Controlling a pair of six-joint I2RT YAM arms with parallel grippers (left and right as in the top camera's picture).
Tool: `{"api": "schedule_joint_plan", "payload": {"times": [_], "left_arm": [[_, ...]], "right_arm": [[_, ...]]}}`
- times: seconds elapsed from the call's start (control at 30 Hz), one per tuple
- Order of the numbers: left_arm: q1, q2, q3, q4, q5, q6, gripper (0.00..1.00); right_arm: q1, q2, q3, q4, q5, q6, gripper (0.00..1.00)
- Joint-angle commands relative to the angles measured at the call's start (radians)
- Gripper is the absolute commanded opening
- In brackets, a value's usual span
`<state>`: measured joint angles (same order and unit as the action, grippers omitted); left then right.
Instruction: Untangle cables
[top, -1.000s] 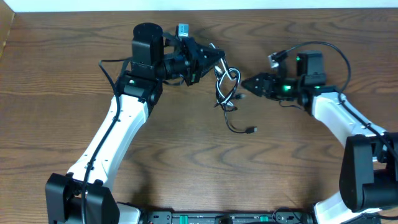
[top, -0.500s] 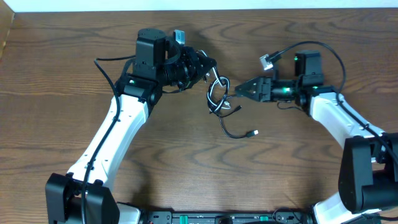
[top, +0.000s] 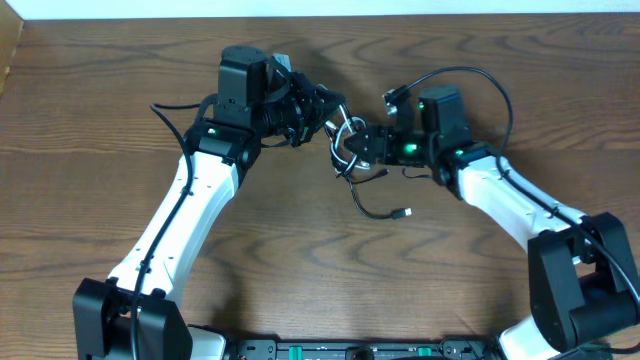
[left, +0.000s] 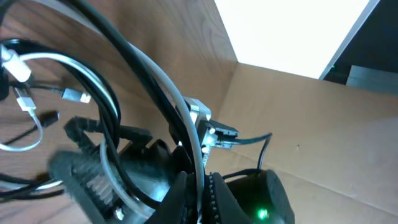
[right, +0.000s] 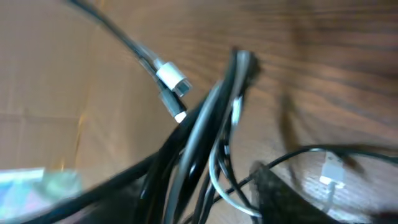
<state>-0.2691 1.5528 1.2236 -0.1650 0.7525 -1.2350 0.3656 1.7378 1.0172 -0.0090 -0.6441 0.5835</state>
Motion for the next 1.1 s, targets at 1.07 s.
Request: {"api": "schedule_joint_plan", "payload": {"times": [1.07], "left_arm": [[0.075, -0.019, 0.017, -0.697, -0.016, 1.086, 0.45]], "right_arm": [[-0.377, -0.262, 0.010, -0.235, -0.087, -0.242, 0.01]]}}
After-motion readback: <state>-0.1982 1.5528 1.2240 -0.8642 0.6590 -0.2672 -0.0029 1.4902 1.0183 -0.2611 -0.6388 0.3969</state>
